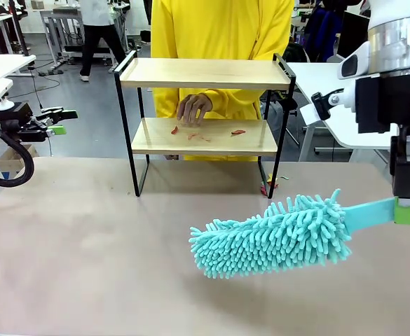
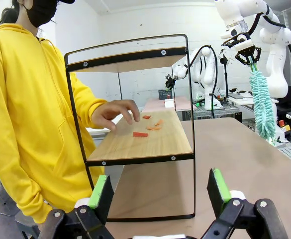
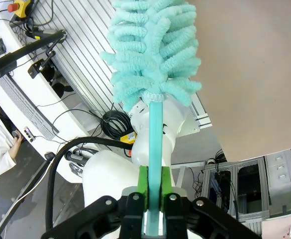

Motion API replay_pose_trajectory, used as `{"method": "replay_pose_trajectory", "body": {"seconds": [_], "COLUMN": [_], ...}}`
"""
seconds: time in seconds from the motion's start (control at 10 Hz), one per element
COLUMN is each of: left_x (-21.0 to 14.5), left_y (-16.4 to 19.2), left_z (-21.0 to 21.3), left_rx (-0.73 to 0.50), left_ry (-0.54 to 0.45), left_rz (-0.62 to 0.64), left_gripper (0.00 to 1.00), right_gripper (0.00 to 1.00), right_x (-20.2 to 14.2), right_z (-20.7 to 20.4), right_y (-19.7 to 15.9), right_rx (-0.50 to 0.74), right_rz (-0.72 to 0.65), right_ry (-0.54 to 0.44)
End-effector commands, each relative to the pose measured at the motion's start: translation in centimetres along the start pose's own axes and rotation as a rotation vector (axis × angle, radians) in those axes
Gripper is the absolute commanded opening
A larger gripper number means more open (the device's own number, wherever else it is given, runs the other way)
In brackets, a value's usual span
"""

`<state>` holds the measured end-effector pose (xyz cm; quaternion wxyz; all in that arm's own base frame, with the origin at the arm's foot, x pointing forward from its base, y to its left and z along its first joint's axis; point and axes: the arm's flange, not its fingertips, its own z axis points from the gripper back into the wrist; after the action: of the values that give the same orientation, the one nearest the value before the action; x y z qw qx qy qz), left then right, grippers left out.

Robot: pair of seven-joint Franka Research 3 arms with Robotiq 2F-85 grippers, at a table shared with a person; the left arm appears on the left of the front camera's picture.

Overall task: Clean the shelf.
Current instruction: Clean the specific section of the Shelf indicated by the human with the Duster.

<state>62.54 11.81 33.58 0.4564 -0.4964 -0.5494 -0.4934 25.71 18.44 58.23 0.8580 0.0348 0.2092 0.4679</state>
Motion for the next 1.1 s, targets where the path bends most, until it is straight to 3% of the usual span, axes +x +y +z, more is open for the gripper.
{"method": "replay_pose_trajectory", "body": {"seconds": [0.0,1.0], "left_x": [0.30,0.30], "left_y": [-0.09,-0.09], "left_z": [0.05,0.05], "left_rx": [0.001,0.001], "left_ry": [-0.001,-0.001], "left_rz": [-0.018,-0.018], "left_gripper": [1.00,1.00], "right_gripper": [0.13,0.13], "right_x": [-0.16,-0.16], "right_z": [-0.06,-0.06], "right_y": [0.37,0.37], "right_rx": [0.010,0.010], "right_rz": [-0.020,-0.020], "right_ry": [-0.012,-0.012]}}
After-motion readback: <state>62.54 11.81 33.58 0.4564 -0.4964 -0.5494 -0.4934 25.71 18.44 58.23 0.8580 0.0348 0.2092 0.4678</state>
